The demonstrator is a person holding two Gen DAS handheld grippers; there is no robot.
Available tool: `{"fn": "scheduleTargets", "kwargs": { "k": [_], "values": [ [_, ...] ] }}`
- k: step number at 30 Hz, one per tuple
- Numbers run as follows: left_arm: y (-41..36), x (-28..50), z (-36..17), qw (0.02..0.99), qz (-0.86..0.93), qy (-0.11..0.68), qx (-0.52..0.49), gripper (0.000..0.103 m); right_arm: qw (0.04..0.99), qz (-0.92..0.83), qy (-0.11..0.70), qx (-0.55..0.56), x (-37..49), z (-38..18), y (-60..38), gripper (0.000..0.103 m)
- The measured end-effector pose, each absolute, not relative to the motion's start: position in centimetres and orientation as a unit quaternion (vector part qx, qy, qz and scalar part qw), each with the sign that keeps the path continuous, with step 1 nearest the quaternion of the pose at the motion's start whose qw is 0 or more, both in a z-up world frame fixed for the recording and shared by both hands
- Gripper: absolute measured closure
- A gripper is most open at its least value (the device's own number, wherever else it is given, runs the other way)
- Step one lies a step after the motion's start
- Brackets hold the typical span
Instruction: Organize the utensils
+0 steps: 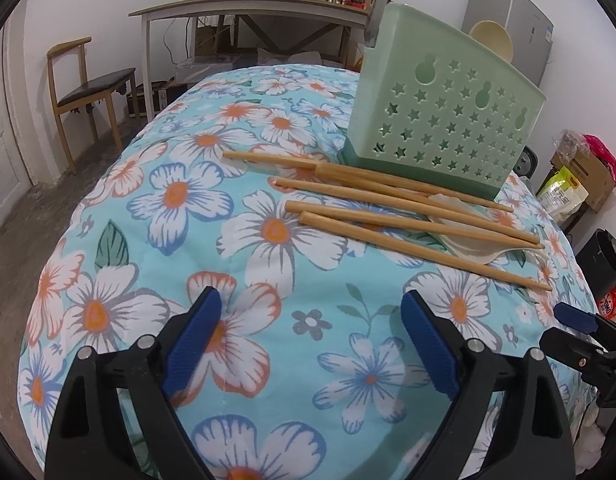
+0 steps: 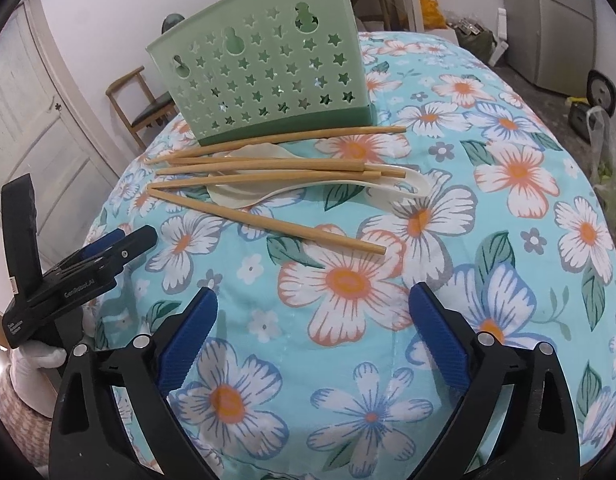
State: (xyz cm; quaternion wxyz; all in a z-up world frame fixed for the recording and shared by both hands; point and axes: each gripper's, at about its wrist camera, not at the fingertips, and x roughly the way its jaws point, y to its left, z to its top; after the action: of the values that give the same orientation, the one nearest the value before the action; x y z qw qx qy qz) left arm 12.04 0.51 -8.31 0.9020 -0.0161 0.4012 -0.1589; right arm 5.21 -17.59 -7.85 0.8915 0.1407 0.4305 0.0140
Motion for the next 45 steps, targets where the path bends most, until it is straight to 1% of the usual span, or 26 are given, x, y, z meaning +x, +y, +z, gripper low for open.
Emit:
{"fn": "scheduleTargets", "kwargs": {
  "k": [5, 16, 28, 45],
  "values": [
    [0.7, 12.2, -8.3, 0.9, -0.169, 0.401, -0.024, 0.01, 0.882, 0.016, 0.444, 0.157, 5.6, -7.7, -18.0, 0.008],
    [0.2, 12.1, -8.4, 0.9, -0.177, 0.398, -0.008, 0.006, 0.874, -0.066, 0.421, 0.234, 5.9, -7.7, -18.0, 0.008],
    [0.6, 12.2, -8.3, 0.9, -0.184, 0.395, -0.025, 0.006, 0.864, -0.119, 0.445, 0.203, 6.8, -7.7, -15.9, 0.008],
    [1.0, 12.1, -8.2, 0.899, -0.189, 0.394, -0.036, 0.006, 0.867, -0.115, 0.434, 0.214, 5.5, -7.8, -16.6, 0.008]
  ]
}}
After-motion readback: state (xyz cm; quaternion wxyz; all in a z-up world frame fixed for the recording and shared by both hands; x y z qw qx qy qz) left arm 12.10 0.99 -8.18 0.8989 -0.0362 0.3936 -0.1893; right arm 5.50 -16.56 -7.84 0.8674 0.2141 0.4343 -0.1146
